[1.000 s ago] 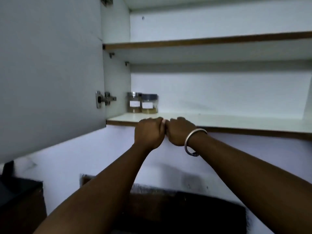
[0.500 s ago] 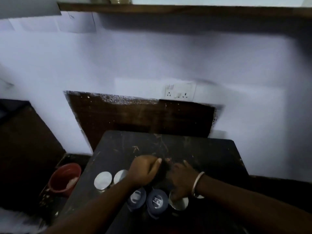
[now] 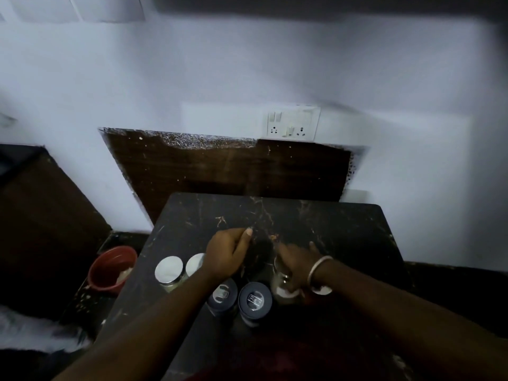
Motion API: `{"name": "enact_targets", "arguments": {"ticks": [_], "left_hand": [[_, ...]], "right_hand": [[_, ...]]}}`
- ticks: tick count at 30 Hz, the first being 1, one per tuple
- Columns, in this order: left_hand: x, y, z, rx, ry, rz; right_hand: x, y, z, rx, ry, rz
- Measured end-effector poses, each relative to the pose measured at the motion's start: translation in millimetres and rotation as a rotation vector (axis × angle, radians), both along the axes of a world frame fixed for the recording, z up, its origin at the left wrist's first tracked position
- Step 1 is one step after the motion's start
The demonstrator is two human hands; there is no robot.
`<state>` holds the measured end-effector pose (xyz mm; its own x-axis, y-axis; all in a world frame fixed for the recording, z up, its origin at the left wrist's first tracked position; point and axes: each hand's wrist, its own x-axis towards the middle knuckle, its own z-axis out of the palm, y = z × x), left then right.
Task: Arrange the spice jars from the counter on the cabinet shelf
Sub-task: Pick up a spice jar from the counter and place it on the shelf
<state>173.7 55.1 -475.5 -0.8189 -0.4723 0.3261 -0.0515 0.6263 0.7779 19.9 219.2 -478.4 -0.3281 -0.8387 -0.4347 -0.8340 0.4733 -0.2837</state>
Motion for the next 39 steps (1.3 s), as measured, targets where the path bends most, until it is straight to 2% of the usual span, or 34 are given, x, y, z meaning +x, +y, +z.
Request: {"name": "enact_targets", "arguments": {"ticks": [2,10,13,16,19,25,33,39], "left_hand": [[-7,0,10,0.059,0.021,-0.019],[-33,35,105,0.472,0.224,-0.237],[-30,52,147,0.659,0.347,-0.261],[-25,66,186,0.749,0.427,-0.241],[-19,76,214,0.857,0.468,-0.244],[-16,81,231,0.937,0.431,-0.252],[-16,78,228,0.984,0.359,-0.189],[-17,74,225,1.020,0.314,-0.137]], "right_hand": [[-12,-7,41,-0.094,-0.184,-0.090],[-18,5,175,-0.554,-0.452,-0.045],[-4,11,198,-0.874,-0.591,-0.111],[16,14,209,-1.199,-0.706,-0.207],[32,18,217,-1.377,-0.858,-0.286],[52,23,227,-1.521,-0.839,-0.286],[58,18,229,-1.509,-0.790,-0.346],[59,17,228,-1.495,-0.851,-0.296]]}}
